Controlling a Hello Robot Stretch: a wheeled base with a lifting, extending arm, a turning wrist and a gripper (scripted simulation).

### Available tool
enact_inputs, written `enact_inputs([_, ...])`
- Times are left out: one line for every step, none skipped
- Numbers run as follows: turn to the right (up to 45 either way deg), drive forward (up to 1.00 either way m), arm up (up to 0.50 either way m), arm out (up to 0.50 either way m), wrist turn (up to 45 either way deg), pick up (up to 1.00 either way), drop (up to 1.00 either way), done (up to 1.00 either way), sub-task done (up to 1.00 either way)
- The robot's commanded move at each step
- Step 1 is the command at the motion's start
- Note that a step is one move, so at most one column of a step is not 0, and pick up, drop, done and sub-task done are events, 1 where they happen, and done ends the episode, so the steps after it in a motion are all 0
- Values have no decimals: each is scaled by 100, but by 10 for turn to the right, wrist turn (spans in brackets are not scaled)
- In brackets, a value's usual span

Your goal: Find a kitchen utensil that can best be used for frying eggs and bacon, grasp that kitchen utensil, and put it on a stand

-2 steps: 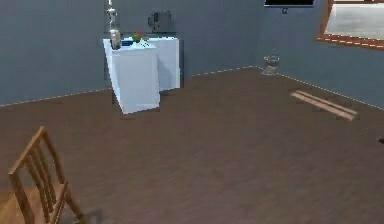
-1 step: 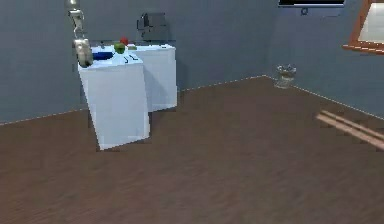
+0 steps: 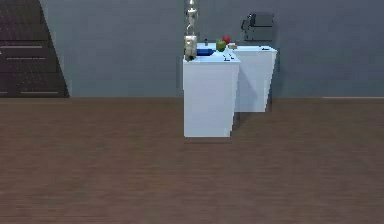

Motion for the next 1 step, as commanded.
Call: enact_inputs([0,65,0,0,0,0,0,0,0])
